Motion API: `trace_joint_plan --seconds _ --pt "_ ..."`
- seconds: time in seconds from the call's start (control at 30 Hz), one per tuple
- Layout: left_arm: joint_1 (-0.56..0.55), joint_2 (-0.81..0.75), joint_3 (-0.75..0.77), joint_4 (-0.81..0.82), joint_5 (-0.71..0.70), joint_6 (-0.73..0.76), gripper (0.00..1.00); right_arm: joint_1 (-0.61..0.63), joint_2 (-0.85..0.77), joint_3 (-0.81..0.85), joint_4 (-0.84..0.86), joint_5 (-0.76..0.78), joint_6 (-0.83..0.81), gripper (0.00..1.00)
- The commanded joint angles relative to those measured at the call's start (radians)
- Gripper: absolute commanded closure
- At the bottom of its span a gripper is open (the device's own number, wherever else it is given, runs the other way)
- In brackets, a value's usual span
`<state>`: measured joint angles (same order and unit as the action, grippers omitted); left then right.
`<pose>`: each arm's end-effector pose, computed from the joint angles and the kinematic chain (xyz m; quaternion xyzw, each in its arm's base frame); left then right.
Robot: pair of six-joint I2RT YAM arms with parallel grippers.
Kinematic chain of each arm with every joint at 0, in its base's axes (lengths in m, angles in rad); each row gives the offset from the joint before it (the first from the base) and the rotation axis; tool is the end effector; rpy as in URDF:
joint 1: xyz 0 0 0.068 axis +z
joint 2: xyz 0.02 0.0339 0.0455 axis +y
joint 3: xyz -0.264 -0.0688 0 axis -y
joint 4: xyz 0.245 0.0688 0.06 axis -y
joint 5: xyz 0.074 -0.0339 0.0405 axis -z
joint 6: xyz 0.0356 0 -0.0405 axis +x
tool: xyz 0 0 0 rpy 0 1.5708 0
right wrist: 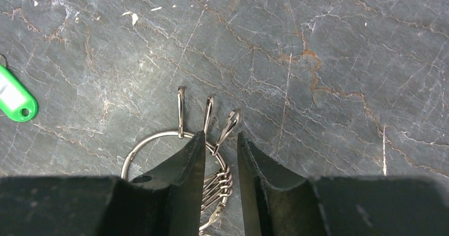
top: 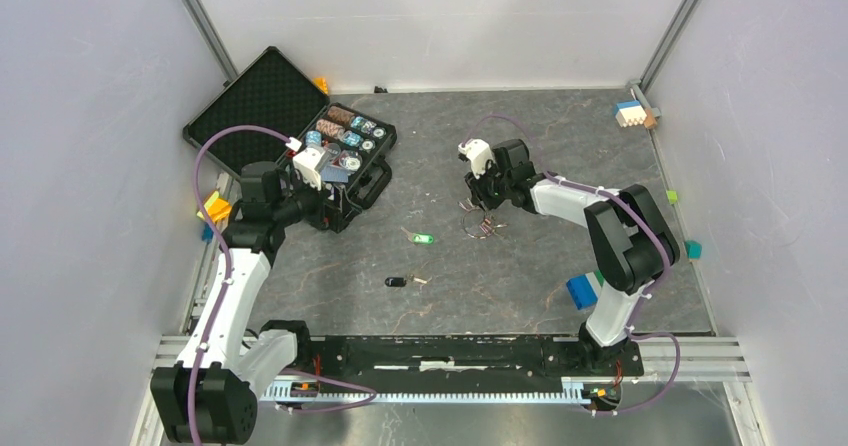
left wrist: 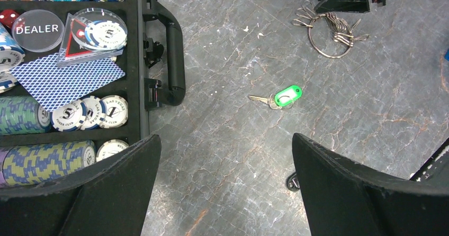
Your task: Put the keys on the keyring
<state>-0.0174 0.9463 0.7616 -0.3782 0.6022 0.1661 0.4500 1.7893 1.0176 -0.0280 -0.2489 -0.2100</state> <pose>0.2045 -0.0237 0.2865 0.2192 0.8196 -0.2247 0.4792 0.3296 0.1690 0.1656 -0.3421 0.8547 0.1589 0.3567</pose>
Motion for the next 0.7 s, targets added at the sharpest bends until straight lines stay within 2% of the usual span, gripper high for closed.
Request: trace_joint_plan --seconds 0.0,0.27,0.67 --pt "-0.001 -0.016 -0.003 0.039 0.025 0.028 0.0 0.003 -0.013 0.033 0.0 -0.029 -0.021 0.65" --pt "-0.001 -0.027 -0.006 0.039 0.024 0.032 0.0 0.035 -0.037 0.037 -0.011 -0.07 -0.056 0.63" --pt "-0.001 -0.018 -0.01 0.04 0.025 0.041 0.0 0.096 0.005 0.093 -0.06 -0.004 -0.138 0.64"
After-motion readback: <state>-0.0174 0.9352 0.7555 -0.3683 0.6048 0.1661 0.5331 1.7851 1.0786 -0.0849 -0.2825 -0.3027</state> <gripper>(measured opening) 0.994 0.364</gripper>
